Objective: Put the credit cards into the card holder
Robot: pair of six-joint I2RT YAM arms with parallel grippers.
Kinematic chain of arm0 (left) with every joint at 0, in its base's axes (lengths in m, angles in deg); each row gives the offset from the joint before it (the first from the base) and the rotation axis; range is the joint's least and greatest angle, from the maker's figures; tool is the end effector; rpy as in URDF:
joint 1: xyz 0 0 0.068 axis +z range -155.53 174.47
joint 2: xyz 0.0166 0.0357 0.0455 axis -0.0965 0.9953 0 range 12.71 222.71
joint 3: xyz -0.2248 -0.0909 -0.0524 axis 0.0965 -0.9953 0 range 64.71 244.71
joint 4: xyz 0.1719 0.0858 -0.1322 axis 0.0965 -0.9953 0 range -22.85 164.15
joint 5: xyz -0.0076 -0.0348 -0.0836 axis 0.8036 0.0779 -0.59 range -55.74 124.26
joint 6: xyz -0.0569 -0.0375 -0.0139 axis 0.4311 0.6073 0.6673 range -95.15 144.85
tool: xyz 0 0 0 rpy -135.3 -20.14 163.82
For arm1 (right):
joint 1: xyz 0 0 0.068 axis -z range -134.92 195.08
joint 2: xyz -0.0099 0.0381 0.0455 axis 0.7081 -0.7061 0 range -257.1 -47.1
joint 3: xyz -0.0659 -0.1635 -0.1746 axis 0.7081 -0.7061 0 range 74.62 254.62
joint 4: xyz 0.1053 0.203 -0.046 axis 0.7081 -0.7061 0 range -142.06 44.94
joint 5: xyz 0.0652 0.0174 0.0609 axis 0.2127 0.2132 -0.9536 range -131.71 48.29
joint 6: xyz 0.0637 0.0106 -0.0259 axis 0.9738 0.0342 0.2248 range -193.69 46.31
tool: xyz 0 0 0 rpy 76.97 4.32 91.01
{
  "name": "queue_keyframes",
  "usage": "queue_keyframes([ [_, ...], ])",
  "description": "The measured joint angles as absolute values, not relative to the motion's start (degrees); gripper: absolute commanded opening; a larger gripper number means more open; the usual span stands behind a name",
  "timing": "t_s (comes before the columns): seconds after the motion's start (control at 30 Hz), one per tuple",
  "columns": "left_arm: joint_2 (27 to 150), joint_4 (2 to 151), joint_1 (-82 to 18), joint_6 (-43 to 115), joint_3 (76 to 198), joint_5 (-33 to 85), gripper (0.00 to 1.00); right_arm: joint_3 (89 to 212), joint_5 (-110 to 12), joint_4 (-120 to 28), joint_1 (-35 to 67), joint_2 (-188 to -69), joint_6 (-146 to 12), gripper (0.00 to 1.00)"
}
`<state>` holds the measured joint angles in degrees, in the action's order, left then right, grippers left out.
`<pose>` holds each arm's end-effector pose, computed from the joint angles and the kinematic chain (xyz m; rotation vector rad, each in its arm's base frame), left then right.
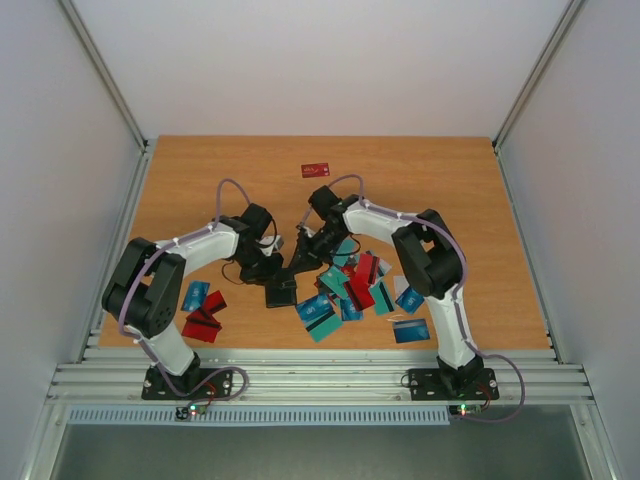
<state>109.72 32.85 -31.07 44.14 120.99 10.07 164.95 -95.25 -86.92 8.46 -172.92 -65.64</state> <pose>0.2321 -0.1365 0.1311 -0.2104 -3.0250 0.6810 0.2880 0.2708 0.1260 0.7988 -2.5367 -1.3507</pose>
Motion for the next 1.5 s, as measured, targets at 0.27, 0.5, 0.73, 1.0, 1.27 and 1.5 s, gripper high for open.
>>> queue_keyframes([
  [0.27, 109.7, 33.0, -31.1, 44.1, 121.0, 10.1, 0.00, 156.4, -99.1, -81.0, 8.2, -168.2, -63.2, 0.13],
  [0.5, 109.7, 33.2, -31.1, 44.1, 121.0, 9.9, 0.00, 154.0, -99.8, -75.7, 7.0, -168.3, -59.0, 0.11],
  [0.73, 109.7, 33.2, -31.1, 44.1, 121.0, 9.8, 0.00, 154.2, -100.0, -72.1, 6.6, -170.3, -55.8, 0.06],
  [1.0, 109.7, 33.2, -31.1, 44.1, 121.0, 9.7, 0.00, 154.7, -100.6, -71.6, 6.4, -172.7, -54.8, 0.05],
  [1.27, 109.7, 33.2, -31.1, 44.1, 121.0, 9.7, 0.00, 155.8, -100.4, -71.2, 6.4, -173.3, -54.4, 0.04],
  [1.5, 109.7, 33.2, -31.1, 44.1, 121.0, 9.7, 0.00, 155.6, -100.5, -70.8, 6.4, -173.3, -54.5, 0.04],
])
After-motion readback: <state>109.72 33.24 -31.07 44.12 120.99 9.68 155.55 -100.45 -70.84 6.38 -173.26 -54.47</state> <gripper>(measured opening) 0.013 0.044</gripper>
